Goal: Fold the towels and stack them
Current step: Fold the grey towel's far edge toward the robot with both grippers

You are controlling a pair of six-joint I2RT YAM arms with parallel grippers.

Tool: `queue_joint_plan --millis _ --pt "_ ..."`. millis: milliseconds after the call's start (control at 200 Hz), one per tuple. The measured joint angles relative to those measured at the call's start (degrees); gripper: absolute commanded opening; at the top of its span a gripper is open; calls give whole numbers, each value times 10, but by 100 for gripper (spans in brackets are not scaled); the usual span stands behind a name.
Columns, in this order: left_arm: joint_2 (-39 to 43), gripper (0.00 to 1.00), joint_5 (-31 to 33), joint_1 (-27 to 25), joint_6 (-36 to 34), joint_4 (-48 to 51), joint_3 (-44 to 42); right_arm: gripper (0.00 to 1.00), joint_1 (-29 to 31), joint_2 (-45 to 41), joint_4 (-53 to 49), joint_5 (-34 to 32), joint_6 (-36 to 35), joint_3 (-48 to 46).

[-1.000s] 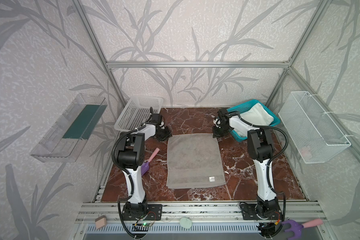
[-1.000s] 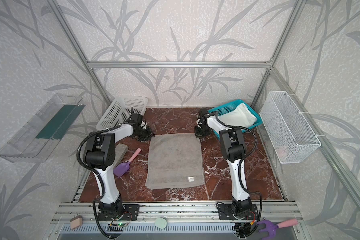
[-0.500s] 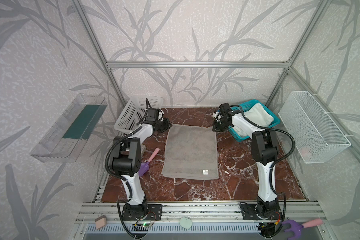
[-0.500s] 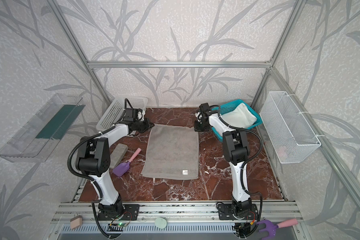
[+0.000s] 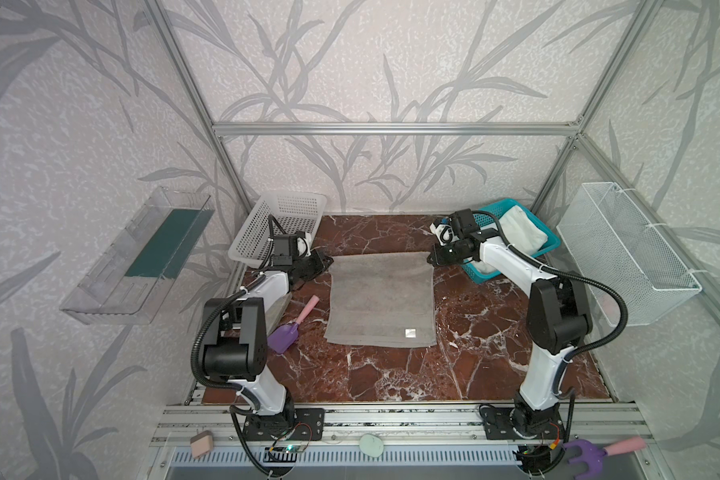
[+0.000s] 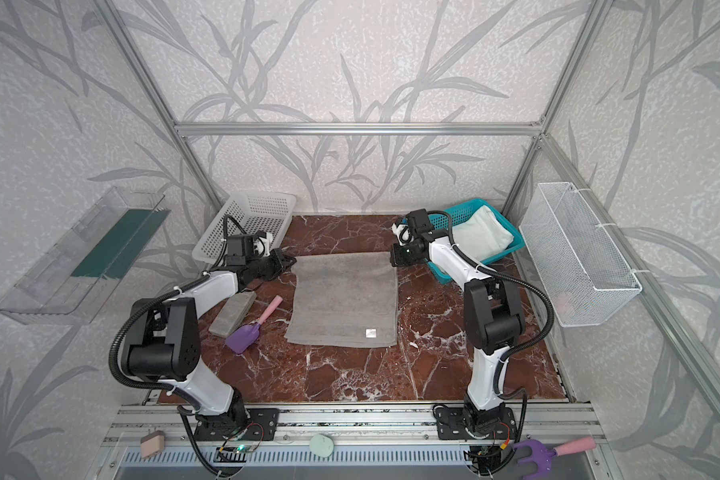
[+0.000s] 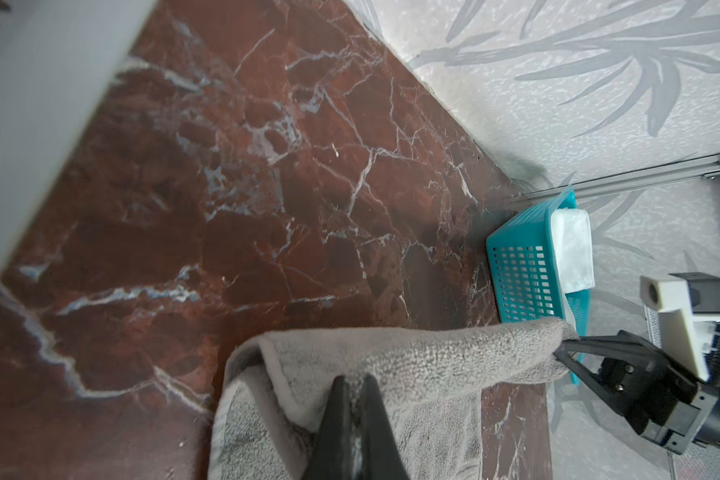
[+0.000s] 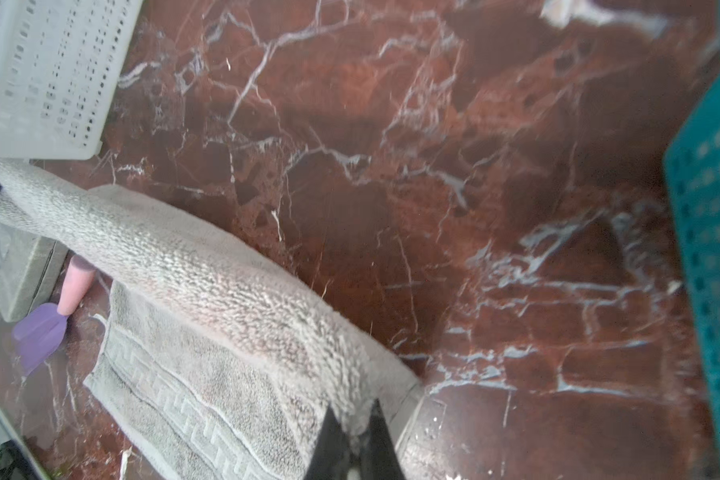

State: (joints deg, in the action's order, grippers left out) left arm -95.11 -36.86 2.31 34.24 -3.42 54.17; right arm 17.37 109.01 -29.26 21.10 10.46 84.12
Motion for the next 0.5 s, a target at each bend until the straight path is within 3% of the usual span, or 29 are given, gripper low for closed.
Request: queue_joint_plan --millis 265,500 --pt "10 0 -19 9 23 -18 -38 0 7 -9 15 26 32 -52" --pt "70 0 -25 17 24 -10 -41 0 19 -107 10 29 40 -73"
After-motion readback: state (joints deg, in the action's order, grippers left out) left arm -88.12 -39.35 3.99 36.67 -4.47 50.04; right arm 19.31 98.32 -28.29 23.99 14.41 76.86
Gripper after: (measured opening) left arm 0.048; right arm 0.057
